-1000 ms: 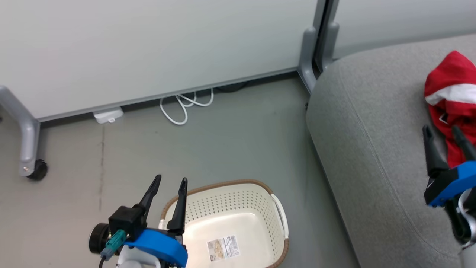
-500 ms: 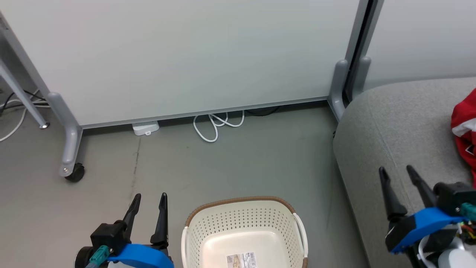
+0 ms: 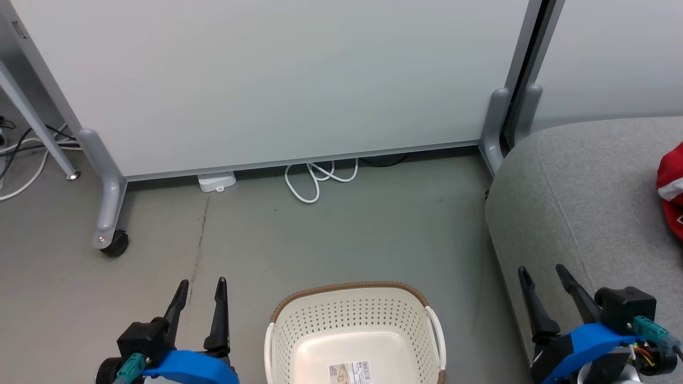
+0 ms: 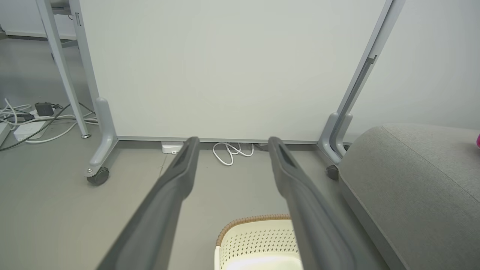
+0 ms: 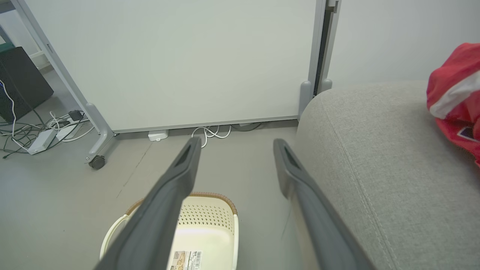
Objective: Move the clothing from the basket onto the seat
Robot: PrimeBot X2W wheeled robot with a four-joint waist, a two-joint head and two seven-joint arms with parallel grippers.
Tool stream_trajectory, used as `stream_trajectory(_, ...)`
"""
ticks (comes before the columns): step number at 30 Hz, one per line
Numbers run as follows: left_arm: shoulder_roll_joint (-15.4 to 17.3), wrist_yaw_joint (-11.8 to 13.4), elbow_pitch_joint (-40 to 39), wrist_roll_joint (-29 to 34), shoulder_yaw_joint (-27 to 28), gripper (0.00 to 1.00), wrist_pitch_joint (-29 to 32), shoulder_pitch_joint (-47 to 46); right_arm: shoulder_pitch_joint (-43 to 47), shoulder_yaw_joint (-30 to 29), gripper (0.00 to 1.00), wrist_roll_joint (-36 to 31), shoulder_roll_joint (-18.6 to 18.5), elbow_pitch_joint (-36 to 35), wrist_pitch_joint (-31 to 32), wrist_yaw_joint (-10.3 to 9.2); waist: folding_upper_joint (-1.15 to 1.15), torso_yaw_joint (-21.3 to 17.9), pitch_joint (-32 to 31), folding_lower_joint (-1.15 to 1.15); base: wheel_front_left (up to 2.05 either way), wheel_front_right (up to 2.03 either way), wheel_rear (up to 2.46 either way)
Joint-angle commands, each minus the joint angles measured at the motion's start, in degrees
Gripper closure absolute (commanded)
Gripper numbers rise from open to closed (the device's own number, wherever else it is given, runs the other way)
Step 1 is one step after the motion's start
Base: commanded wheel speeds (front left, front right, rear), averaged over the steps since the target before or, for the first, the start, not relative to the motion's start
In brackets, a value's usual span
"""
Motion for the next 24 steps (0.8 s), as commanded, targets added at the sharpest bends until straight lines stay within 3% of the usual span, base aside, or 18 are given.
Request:
stream_trajectory(1, 0.2, -0.1, 0.1, 0.1, 0.4, 0.0, -0.1, -0.2, 0.2, -0.2, 0.0, 0.4, 0.1, 0.1, -0.3, 0.03, 0.0, -0.1, 0.1, 0.0, 0.0, 0.0, 0.0)
stream_trajectory(17, -0.1, -0.1, 0.5, 0.1, -0.1, 0.0, -0.1, -0.9, -0.1, 0.1, 0.0, 0.6, 0.7, 0.4, -0.2, 0.03, 0.0, -0.1, 0.7, 0.0, 0.0, 0.0, 0.0)
stream_trajectory(18, -0.2, 0.0, 0.6, 0.0, -0.2, 1.0, 0.0, -0.4, -0.1, 0.1, 1.0, 0.3, 0.5, 0.5, -0.2, 0.0, 0.0, -0.1, 0.7, 0.01, 0.0, 0.0, 0.0)
stream_trajectory(24, -0.7, 0.0, 2.2, -1.9, -0.2, 1.0, 0.9, 1.3, 0.5, -0.1, 1.0, 2.3, 0.7, 3.2, 0.3, 0.0, 0.0, -0.1, 0.7, 0.01, 0.0, 0.0, 0.0)
